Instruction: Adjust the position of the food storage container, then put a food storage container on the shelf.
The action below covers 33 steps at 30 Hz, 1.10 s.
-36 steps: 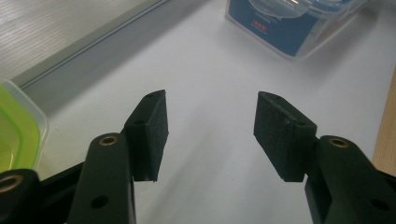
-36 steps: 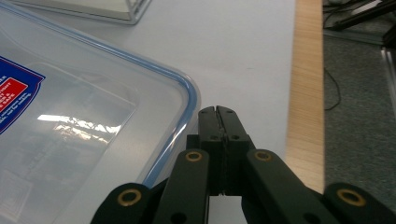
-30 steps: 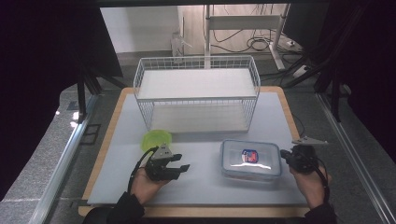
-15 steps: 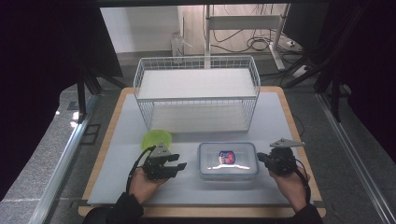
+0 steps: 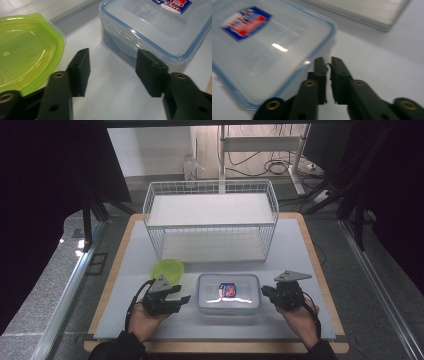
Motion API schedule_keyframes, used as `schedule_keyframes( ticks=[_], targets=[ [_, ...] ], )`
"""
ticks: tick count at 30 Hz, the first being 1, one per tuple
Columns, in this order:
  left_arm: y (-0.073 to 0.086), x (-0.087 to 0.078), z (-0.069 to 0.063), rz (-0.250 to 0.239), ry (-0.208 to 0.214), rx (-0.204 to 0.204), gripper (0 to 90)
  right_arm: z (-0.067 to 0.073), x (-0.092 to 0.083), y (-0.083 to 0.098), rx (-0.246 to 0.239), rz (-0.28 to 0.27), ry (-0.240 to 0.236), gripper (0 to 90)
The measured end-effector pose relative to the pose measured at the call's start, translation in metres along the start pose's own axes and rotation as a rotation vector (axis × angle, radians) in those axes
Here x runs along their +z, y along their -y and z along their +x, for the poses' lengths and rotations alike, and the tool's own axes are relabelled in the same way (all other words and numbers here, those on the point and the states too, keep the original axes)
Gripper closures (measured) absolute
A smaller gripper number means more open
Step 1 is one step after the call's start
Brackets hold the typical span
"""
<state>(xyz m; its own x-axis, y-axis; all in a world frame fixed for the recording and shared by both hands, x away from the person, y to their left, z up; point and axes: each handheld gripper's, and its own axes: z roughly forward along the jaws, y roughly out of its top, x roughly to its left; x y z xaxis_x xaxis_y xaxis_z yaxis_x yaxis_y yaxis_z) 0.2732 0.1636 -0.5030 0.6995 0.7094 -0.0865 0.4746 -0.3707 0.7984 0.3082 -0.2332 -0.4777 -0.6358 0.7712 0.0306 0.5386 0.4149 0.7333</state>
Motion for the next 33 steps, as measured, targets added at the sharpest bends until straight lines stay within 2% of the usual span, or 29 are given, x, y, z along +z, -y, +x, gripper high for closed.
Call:
schedule_keyframes(
  ticks=[2,5,12,15,18,19,23,30,33],
  targets=[
    [0.002,-0.002,0.000,-0.006,-0.004,0.016,37.5,-0.003,-0.002,0.002,-0.026,-0.009,0.047,71.0],
    [0.004,-0.002,0.001,0.003,0.008,0.012,28.7,-0.010,-0.005,0.005,-0.015,-0.024,0.072,54.4],
    [0.003,0.004,-0.001,0.021,0.027,0.023,16.4,-0.020,-0.009,0.007,0.006,-0.073,0.058,28.8],
    [0.002,0.003,-0.002,0.010,0.028,0.026,13.6,-0.023,-0.011,0.007,0.021,-0.095,0.039,23.4],
    [0.001,0.004,-0.001,-0.005,0.057,0.017,11.6,-0.024,-0.013,0.006,0.032,-0.108,0.032,19.0],
    [0.001,0.004,-0.001,-0.007,0.069,0.025,10.4,-0.023,-0.013,0.005,0.030,-0.111,0.028,17.4],
    [-0.002,0.007,-0.004,-0.006,0.097,0.056,7.3,-0.020,-0.014,0.003,0.005,-0.110,0.007,13.7],
    [-0.013,0.013,-0.009,0.022,0.118,0.056,6.1,-0.010,-0.015,-0.003,-0.043,-0.108,-0.054,9.0],
    [-0.017,0.019,-0.007,0.035,0.144,0.042,4.8,-0.005,-0.014,-0.006,-0.057,-0.110,-0.077,7.7]
  ],
)
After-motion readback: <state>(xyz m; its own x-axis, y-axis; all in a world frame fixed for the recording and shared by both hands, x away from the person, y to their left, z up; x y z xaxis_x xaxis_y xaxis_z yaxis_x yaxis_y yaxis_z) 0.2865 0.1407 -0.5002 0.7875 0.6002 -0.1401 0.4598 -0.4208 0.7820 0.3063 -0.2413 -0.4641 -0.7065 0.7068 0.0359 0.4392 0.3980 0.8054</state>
